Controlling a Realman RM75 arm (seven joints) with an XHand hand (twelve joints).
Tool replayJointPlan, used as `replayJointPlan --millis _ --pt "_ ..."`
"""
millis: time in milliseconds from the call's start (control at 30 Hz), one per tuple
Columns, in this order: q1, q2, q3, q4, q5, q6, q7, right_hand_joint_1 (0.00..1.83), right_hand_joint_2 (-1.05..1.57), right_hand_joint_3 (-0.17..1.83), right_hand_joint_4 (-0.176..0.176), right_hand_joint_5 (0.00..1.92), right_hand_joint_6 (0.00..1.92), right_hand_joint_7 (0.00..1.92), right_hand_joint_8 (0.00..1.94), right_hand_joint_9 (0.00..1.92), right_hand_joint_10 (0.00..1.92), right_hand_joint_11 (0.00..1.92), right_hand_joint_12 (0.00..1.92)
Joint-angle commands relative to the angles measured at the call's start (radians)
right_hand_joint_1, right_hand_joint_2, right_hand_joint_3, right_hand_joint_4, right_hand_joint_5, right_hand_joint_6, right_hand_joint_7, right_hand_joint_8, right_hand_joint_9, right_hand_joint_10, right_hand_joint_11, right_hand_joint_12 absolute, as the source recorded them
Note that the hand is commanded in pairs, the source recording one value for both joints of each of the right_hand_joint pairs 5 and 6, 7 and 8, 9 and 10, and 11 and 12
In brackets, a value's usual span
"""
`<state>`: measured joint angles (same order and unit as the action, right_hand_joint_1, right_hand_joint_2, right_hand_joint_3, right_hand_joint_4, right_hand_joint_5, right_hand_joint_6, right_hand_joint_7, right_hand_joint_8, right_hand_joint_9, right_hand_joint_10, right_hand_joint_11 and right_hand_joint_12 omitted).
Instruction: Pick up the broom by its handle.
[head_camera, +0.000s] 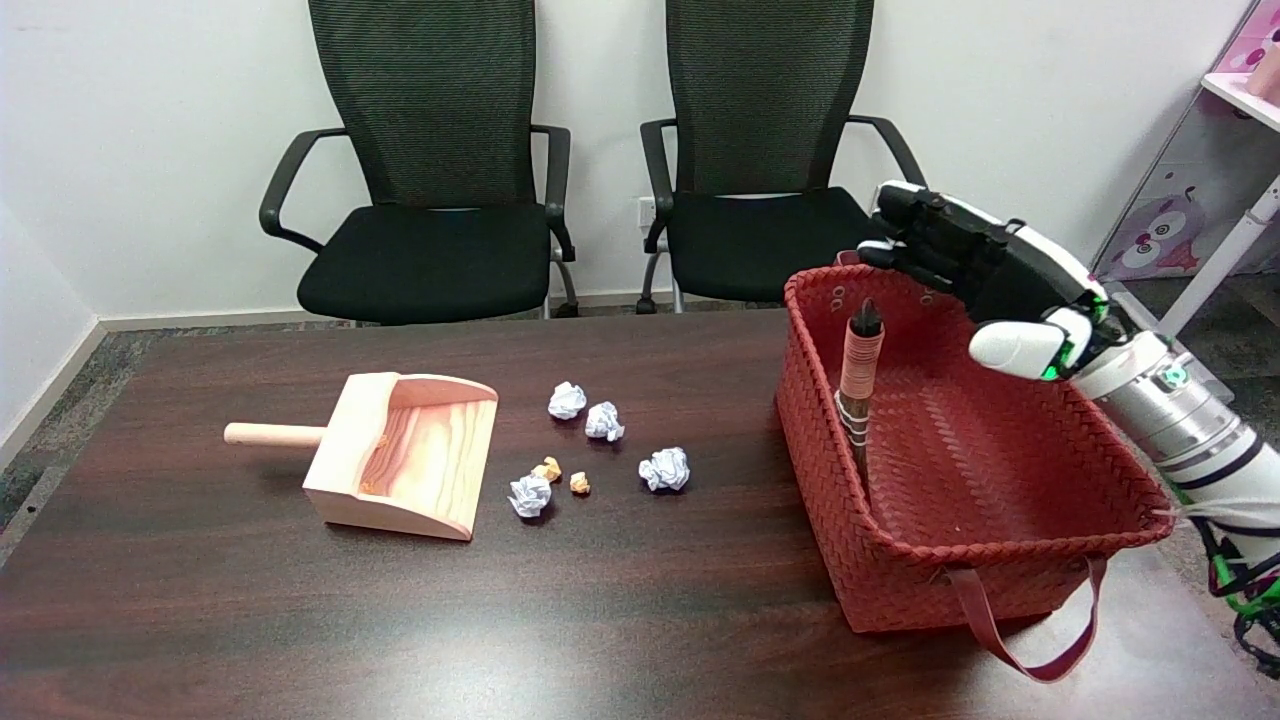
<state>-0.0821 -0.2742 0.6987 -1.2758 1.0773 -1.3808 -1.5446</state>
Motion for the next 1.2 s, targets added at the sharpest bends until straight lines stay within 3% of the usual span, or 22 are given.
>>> replayJointPlan --millis 33,400,700,1000,1200 --pt "-0.001 -0.11 0.04 -0.084 -0.034 0.081 -0.035 0.92 0.02 0.72 -0.176 0.03 0.03 0.03 0.03 0.17 0.17 0.35 0.35" --pt "-0.001 -0.199 0.084 -0.074 -0.042 0.143 -0.061 0.91 0.08 0.71 -0.176 0.07 0.07 0.07 0.07 0.23 0.23 0.4 0.4" --pt "0.0 -0.201 0.097 -0.102 -0.043 0.184 -0.097 0.91 0.1 0.7 -0.176 0.09 0.09 0.09 0.09 0.24 0.24 0.4 0.4" --pt "-0.002 -0.092 0.084 -0.187 -0.043 0.278 -0.095 0.91 0.17 0.66 -0.176 0.11 0.11 0.11 0.11 0.22 0.22 0.25 0.25" --pt "-0.002 -0.08 0.086 -0.199 -0.042 0.338 -0.096 0.91 0.18 0.67 -0.176 0.1 0.1 0.1 0.1 0.19 0.19 0.2 0.2"
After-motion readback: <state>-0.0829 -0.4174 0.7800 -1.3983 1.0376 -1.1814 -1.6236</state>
